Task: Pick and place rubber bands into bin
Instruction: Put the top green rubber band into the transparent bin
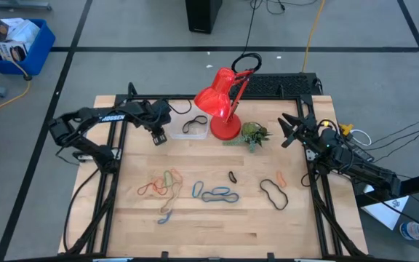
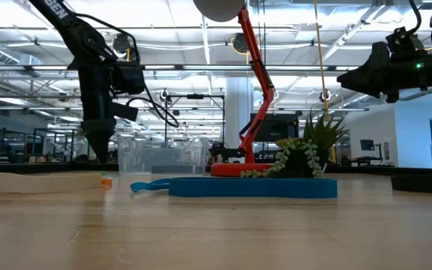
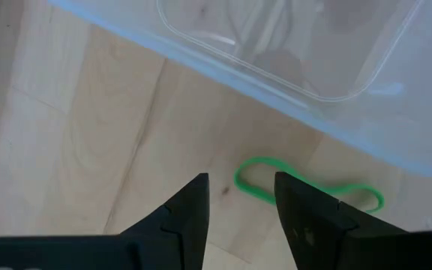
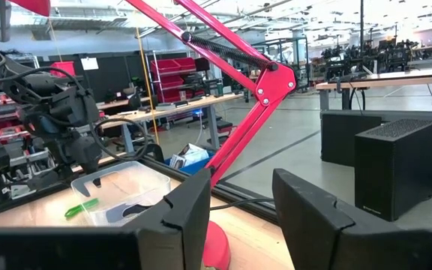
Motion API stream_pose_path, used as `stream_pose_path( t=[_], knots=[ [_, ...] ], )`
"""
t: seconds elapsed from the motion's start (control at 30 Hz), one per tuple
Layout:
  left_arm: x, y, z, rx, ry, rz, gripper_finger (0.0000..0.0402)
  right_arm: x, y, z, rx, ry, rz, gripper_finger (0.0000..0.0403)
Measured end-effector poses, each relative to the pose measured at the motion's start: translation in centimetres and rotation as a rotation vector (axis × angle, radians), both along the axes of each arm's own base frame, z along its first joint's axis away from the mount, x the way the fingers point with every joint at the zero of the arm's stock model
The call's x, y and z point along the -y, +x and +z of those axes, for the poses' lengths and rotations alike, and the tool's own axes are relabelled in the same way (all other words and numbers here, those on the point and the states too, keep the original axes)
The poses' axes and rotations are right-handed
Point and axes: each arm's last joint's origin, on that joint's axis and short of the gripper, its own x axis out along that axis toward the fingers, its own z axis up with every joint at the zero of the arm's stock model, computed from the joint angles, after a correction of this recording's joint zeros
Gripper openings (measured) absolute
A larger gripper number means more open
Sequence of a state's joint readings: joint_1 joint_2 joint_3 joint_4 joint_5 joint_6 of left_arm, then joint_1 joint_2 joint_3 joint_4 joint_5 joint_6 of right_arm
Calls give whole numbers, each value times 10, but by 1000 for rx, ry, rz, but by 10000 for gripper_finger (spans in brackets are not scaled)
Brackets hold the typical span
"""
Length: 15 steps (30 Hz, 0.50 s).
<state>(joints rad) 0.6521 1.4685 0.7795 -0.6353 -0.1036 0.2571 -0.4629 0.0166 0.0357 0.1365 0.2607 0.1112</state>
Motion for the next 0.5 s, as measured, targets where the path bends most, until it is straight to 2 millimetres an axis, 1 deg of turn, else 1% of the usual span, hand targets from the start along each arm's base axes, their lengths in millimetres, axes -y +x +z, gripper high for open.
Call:
stream_pose_path(
  t=[0.3,0.5],
  knots=[
    [-3,-3,-2,2,2,15,157,0,0,0,0,0,0,141],
    [4,-11,-20,19,-21,29,157,0,0,0,1,0,0,141]
  ],
)
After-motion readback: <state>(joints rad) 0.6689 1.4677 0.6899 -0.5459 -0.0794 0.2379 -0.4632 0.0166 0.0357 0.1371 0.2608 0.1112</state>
